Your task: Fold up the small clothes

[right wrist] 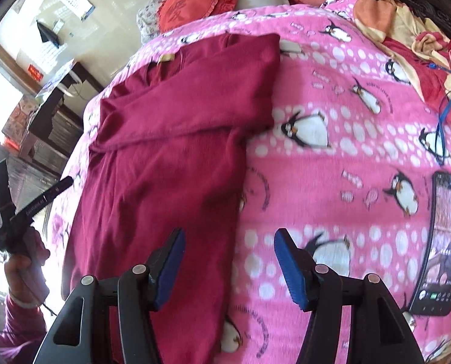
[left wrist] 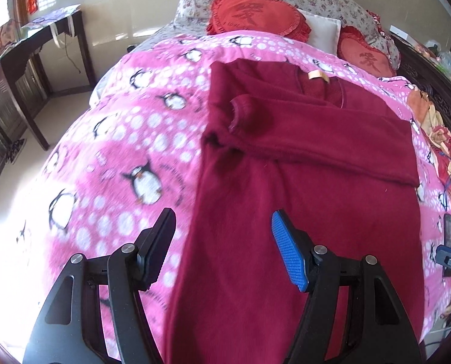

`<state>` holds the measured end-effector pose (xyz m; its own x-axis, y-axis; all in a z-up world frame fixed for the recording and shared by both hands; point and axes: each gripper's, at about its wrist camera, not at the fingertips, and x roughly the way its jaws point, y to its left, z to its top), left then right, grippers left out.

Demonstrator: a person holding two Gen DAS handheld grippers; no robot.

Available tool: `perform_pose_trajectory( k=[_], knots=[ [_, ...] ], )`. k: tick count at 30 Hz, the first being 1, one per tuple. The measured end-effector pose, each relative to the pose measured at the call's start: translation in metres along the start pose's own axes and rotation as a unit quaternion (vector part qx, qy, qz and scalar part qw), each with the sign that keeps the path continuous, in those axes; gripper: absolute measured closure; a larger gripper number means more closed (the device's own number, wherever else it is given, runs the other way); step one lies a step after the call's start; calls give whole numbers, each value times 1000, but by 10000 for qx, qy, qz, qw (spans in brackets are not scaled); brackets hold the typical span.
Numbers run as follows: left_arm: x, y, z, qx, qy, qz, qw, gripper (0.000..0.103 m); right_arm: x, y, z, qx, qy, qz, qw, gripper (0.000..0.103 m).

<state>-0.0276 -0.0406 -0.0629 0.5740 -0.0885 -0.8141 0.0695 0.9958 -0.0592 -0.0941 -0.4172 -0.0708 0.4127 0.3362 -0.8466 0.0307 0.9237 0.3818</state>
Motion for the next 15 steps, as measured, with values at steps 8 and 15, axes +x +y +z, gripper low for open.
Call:
perform_pose_trajectory(
  k=[8, 15],
  knots=[
    [2, 20, -32, -238, 228, 52, 9994, 37, 34, 4, -15, 140, -159, 298, 9993, 45],
    [2, 16, -46, -150, 317, 44, 9994, 37, 33, 10, -15, -159, -526, 39, 9985, 92]
  ],
)
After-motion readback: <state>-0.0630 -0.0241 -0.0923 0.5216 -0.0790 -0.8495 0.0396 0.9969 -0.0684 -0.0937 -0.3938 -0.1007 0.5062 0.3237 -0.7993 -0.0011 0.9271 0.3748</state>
